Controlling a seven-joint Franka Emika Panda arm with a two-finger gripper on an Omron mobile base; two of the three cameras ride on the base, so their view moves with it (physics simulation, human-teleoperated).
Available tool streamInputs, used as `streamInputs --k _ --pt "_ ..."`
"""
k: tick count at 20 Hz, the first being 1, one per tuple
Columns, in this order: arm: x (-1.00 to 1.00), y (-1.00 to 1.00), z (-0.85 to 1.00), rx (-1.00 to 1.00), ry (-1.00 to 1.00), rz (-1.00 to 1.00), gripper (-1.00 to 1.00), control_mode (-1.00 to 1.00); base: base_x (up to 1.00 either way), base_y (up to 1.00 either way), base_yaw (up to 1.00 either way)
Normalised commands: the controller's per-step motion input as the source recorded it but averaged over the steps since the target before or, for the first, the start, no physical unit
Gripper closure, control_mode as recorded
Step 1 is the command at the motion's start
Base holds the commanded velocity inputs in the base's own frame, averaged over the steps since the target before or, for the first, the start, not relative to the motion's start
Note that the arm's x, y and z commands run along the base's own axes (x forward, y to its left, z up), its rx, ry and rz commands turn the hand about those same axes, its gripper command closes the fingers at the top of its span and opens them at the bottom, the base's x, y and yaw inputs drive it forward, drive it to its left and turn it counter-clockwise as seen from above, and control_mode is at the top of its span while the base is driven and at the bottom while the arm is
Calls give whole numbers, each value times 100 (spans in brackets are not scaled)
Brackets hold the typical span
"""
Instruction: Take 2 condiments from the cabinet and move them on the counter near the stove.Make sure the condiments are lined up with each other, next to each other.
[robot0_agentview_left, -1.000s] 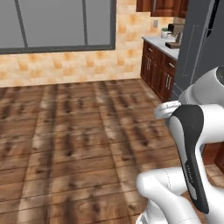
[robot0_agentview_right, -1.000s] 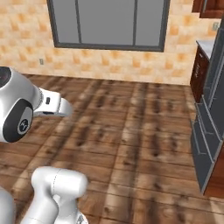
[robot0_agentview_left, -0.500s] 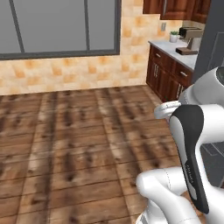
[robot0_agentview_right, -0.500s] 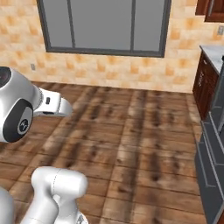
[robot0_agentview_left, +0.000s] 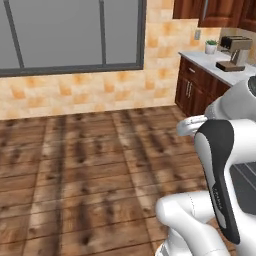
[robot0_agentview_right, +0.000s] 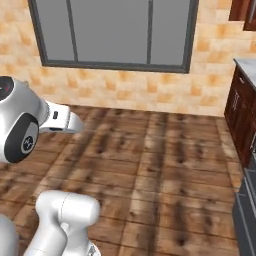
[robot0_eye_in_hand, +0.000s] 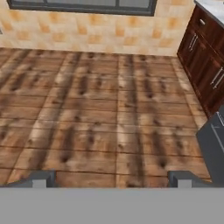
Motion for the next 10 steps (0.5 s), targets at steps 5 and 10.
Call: streamInputs --k 5,10 --pt "0 0 0 0 0 0 -100 100 100 54 -43" --pt "0 0 0 0 0 0 -100 100 100 73 -50"
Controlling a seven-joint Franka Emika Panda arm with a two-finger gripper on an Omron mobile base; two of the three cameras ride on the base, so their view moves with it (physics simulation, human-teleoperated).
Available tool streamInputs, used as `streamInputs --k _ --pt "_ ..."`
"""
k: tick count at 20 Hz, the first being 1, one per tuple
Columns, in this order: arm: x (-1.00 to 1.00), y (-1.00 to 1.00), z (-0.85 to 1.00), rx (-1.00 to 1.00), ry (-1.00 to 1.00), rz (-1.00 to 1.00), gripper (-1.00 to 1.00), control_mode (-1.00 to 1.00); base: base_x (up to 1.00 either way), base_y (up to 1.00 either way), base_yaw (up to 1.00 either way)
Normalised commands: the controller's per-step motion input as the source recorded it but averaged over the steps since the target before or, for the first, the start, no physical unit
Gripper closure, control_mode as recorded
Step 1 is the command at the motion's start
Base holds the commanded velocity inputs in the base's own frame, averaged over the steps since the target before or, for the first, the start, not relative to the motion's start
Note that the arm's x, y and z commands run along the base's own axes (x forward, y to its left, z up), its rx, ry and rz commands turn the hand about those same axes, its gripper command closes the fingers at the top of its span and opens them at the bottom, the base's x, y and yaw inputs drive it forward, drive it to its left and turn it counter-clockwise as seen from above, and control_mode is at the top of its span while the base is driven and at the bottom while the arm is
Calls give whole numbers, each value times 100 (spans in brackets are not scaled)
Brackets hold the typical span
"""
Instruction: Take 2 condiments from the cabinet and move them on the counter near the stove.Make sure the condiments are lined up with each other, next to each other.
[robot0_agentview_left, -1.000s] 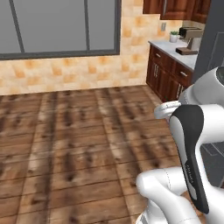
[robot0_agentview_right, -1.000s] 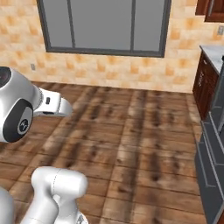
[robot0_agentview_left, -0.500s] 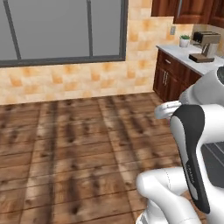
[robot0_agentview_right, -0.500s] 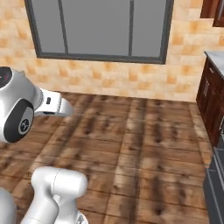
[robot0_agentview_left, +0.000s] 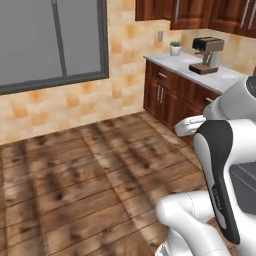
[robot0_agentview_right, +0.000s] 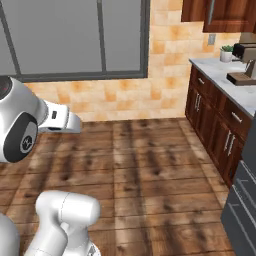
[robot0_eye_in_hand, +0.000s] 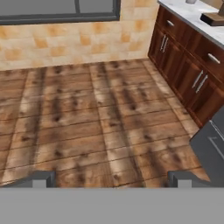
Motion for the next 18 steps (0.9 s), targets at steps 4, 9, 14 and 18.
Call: streamInputs --k 4,9,14,18 --pt "0 0 0 0 0 0 -100 100 100 77 -39" --pt "0 0 0 0 0 0 -100 100 83 71 -54" --pt "0 0 0 0 0 0 -100 100 59 73 -65" --pt "0 0 0 0 0 0 -100 100 62 77 -66"
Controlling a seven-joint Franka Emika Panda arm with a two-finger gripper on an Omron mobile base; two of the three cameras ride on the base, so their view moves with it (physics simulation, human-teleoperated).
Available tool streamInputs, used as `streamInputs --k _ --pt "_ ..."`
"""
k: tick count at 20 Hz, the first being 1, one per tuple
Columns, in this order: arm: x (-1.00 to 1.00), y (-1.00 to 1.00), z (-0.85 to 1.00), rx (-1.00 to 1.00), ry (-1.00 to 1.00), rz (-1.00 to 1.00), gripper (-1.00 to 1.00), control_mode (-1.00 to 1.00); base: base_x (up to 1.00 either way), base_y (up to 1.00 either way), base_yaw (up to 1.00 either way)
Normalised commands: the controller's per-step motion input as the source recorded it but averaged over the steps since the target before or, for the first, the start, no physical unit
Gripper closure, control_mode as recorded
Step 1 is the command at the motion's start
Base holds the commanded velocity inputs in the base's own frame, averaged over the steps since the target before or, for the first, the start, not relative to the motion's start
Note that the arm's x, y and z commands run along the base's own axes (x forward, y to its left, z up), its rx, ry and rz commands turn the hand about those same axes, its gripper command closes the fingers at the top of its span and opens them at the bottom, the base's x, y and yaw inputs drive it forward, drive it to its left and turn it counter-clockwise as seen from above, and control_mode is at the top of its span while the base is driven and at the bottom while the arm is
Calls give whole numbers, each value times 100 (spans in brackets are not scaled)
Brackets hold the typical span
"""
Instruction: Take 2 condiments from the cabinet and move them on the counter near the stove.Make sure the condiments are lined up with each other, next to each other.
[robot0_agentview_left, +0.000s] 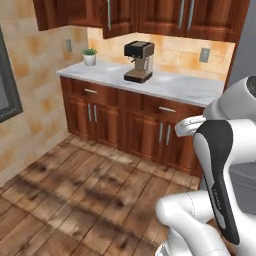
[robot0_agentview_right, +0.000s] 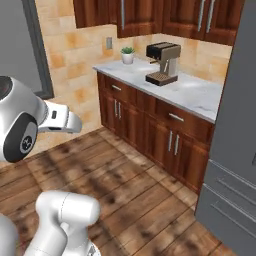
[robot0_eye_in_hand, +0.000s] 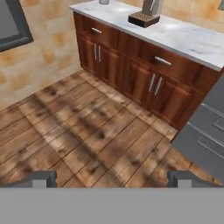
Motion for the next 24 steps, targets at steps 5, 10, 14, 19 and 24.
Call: streamInputs --k 5,10,14,19,24 --pt "0 0 0 0 0 0 -100 100 47 98 -54" --pt "0 0 0 0 0 0 -100 100 42 100 -39" --pt "0 0 0 0 0 0 -100 100 46 100 -39" --pt "0 0 0 0 0 0 -100 100 66 100 -37" --pt "0 0 0 0 0 0 -100 100 97 100 -25"
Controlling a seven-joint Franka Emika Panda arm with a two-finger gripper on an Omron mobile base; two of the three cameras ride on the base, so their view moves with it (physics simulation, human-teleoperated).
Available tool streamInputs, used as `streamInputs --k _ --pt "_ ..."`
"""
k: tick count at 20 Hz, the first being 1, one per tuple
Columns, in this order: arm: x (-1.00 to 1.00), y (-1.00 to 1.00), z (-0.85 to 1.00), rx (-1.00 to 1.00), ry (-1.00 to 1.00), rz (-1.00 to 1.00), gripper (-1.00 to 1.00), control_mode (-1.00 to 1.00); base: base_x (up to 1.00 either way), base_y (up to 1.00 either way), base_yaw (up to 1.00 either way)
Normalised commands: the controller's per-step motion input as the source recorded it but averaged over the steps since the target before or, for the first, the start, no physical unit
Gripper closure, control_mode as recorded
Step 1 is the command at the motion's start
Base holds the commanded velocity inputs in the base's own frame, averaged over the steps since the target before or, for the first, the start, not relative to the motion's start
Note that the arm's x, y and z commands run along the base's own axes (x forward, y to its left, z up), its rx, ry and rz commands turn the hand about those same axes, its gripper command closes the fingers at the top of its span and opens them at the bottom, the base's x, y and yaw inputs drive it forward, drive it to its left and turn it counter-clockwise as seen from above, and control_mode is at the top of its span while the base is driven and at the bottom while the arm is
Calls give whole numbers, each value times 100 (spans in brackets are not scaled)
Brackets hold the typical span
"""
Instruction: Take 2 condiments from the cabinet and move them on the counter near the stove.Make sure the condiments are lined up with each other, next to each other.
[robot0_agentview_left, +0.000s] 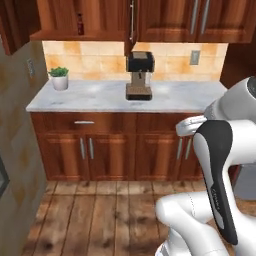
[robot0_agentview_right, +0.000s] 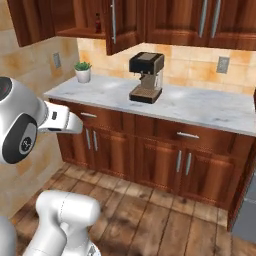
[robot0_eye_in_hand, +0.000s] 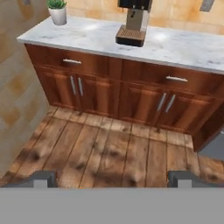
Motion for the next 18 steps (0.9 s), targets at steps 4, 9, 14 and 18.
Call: streamInputs --k 4,9,14,18 --pt "0 0 0 0 0 0 -100 100 94 100 -15" --pt "0 0 0 0 0 0 -100 100 63 94 -15" --pt "0 0 0 0 0 0 -100 100 35 78 -12" --pt "0 0 0 0 0 0 -100 100 60 44 -1"
